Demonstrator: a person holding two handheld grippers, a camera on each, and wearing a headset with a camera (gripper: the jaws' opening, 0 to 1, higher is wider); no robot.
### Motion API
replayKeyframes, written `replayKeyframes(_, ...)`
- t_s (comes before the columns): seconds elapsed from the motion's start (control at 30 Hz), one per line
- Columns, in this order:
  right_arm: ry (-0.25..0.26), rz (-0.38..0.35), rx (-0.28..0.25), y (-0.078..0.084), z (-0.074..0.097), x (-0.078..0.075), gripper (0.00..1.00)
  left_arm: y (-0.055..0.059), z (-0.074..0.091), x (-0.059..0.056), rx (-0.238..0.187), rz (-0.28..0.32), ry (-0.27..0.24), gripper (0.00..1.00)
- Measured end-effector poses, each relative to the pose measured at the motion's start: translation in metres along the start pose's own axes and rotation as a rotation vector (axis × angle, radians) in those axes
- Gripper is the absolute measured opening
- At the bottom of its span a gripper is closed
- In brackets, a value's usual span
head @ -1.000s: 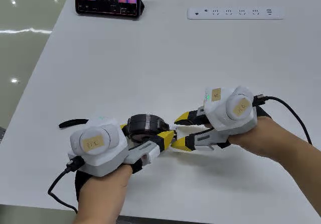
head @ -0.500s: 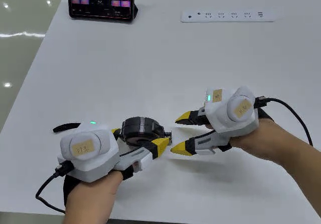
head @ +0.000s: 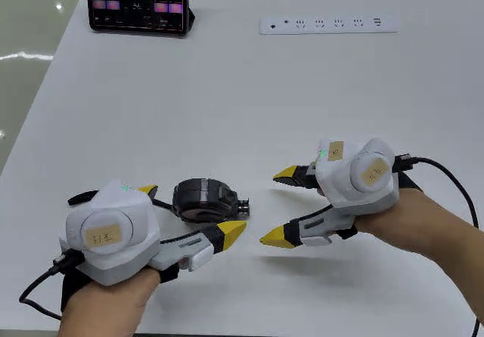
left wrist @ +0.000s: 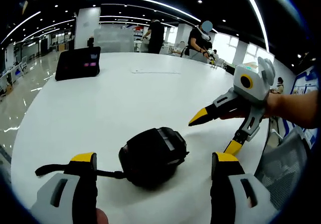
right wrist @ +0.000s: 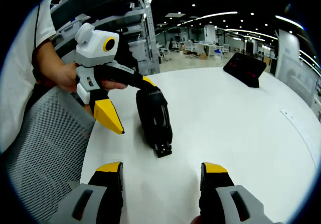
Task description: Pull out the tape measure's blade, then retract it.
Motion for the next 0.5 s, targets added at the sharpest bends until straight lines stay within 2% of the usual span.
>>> replayKeyframes(0.23, 0.033, -0.026, -0.011, 0.006, 0.013, 0.002, 0.67, 0.001, 0.006, 0.001, -0.005, -0.062, 0.017, 0.98)
replayKeyframes(0.5, 0.057, -0.056, -0.05, 0.012, 0.032, 0.008, 0.74, 0.004, 0.014, 0.004, -0.002, -0.128, 0.029, 0.99)
Point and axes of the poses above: the centre of the closed fingertips' face, and the gripper's own axes: z roughly backward along the fingers, x roughly to its left, y roughly out of its underside, the point moved 6 cm from there along z, roughly backward along the fingers, and after that the axes turned 12 degrees about x, right-handed, at the moved point
